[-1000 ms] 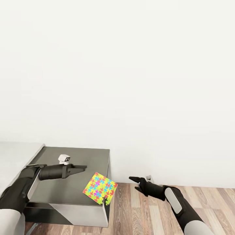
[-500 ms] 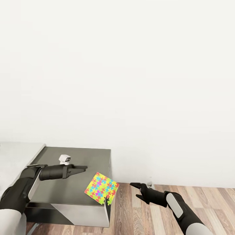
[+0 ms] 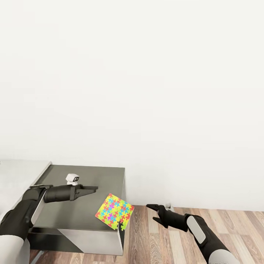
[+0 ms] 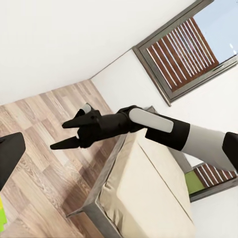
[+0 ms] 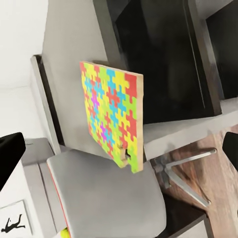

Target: Put all the toys in the child's room - the three board games (two on the bed and one on the table), the two jigsaw puzzles on the table, and the tennis ball on the table - inside the toy box on the table in the child's room.

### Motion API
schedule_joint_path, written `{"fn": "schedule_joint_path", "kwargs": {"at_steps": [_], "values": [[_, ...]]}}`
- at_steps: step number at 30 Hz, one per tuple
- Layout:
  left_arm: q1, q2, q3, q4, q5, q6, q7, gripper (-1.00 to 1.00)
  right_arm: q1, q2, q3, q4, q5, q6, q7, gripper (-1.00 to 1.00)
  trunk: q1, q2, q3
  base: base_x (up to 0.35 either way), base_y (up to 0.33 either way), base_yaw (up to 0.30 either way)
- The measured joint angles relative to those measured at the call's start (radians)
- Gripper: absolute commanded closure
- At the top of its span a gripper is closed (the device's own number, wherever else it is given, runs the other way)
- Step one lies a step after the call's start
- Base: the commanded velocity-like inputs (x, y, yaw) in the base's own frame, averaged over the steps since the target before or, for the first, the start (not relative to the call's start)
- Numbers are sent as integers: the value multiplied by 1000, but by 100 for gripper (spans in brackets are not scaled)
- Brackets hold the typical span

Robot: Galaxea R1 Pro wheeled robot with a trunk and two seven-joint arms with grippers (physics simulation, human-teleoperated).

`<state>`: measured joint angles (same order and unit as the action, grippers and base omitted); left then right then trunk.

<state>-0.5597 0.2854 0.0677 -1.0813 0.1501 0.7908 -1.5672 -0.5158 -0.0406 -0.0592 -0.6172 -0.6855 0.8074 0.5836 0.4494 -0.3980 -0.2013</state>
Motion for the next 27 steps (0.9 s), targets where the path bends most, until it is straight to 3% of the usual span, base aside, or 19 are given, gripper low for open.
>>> {"fn": "schedule_joint_path", "kwargs": {"at_steps": [5, 13, 27], "values": [[0, 0, 0, 0, 0, 5, 0, -100, -32, 11, -2, 6, 9, -4, 0, -100, 0, 0, 0, 0, 0, 0], [0, 0, 0, 0, 2, 7, 0, -100, -44, 16, 0, 8, 14, -52, 1, -100, 31, -56, -25, 0, 0, 0], [0, -3, -3, 0, 1, 31, 0, -100, -46, 18, 8, 8, 14, -61, 1, -100, 84, -154, -69, 0, 0, 0]]}}
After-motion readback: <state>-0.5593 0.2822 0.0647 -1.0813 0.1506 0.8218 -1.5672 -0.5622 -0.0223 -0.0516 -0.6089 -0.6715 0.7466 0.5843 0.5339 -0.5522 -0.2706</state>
